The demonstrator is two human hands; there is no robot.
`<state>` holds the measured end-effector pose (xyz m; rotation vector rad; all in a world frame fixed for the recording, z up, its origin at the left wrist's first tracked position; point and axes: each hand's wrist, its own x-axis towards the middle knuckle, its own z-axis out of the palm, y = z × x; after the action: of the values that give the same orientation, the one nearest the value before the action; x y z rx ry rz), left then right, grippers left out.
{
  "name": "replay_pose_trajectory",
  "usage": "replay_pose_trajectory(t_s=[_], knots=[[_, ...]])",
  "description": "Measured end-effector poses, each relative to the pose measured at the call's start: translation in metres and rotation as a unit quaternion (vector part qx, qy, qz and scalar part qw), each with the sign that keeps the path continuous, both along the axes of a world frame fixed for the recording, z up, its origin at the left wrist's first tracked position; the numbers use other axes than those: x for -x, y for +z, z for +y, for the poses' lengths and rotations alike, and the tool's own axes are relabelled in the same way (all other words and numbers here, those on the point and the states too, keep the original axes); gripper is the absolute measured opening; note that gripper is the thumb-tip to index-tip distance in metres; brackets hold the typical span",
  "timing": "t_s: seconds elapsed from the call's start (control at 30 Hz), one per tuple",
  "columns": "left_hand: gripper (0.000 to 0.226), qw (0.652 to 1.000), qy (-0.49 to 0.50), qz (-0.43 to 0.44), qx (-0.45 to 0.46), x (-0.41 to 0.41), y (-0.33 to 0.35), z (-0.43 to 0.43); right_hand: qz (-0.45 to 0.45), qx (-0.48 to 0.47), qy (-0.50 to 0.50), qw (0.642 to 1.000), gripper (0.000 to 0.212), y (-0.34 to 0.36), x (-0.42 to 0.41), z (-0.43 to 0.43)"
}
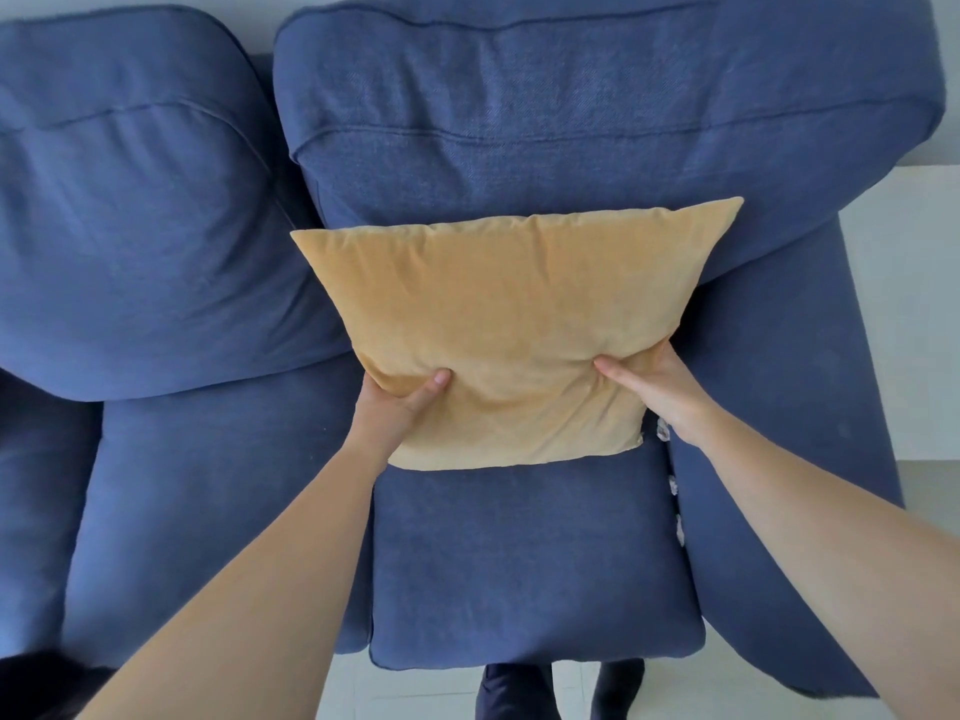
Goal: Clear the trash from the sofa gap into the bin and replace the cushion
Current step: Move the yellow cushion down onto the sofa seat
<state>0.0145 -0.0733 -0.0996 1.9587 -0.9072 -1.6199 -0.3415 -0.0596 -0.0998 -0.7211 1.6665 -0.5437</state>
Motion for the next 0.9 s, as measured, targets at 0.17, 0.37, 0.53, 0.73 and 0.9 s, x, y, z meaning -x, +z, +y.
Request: replay_pose_trajectory(t_s=[0.17,0.37,0.53,0.73,0.9], knots=[[0.092,0.998,0.032,-0.038,0.023,0.012,0.014,0.011,0.021,0.039,-0.009,0.999,0.084,0.007,-0.007,0.007],[0.082,0.998,0.054,-0.035,0.012,0.009,0.043,0.056,0.041,0.049,-0.004,0.998,0.071,0.035,-0.004,0.048],[0.076,0.996,0.062,-0.04,-0.059,0.005,0.05,0.128,0.05,-0.013,0.003,0.999,0.085,0.033,-0.005,0.122],[0.079,0.991,0.045,-0.068,-0.102,0.004,0.031,0.198,0.04,-0.063,0.009,0.997,0.076,0.014,-0.008,0.197],[0.089,0.988,0.032,-0.106,-0.106,0.007,0.011,0.222,0.034,-0.088,0.012,0.995,0.077,-0.006,-0.008,0.228]])
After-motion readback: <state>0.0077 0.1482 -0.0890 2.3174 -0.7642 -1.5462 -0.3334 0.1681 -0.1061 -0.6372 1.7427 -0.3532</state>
